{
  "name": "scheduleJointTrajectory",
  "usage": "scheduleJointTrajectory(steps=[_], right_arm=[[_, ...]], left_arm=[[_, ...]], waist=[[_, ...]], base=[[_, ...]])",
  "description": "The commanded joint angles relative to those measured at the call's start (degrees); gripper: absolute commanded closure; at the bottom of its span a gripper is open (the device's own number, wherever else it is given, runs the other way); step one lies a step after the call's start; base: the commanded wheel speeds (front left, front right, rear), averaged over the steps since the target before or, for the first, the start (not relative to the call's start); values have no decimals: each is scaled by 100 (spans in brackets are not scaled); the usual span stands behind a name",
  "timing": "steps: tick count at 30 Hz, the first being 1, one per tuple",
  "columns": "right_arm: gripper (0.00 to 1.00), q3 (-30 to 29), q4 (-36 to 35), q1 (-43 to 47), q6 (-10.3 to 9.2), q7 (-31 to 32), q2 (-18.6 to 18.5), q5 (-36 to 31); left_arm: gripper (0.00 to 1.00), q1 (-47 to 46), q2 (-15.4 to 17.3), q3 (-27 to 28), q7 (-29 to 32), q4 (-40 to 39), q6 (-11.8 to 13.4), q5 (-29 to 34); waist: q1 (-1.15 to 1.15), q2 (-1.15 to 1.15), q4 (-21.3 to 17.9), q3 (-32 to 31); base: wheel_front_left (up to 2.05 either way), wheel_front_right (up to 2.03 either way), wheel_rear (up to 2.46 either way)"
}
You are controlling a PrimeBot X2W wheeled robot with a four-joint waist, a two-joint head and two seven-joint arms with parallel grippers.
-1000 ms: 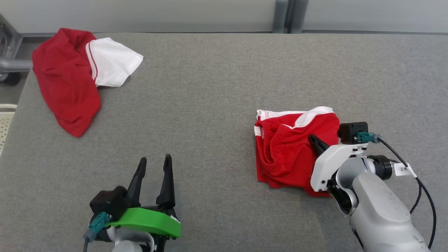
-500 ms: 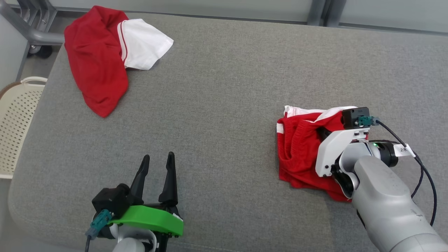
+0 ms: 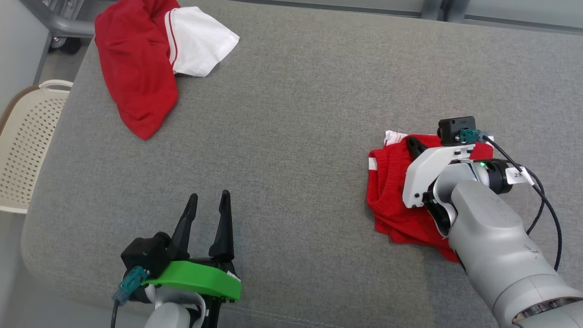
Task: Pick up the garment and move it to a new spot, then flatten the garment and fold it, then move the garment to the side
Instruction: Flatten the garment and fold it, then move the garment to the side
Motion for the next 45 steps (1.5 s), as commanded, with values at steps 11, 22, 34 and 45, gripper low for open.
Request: scheduleJointTrajectory(steps=[11, 22, 34, 45], right_arm=[[100, 415, 30, -244, 2, -553, 105, 240], [100, 383, -804, 186, 2, -860, -230, 617], [0, -309, -2256, 1650, 2, -864, -474, 585], [0, -529, -3020, 2646, 2, -629, -420, 594]], left_arm=[[0, 3, 5, 148, -3, -25, 49, 73], [0, 191, 6, 237, -2, -95, 38, 192], [0, 369, 38, 269, -1, -134, 90, 228], [0, 503, 109, 297, -1, -163, 137, 174]], waist=[[0, 0, -265, -97], [0, 0, -816, -477], [0, 0, -1296, -706], [0, 0, -1499, -848]], base=[[0, 0, 0], [0, 0, 0], [0, 0, 0], [0, 0, 0]])
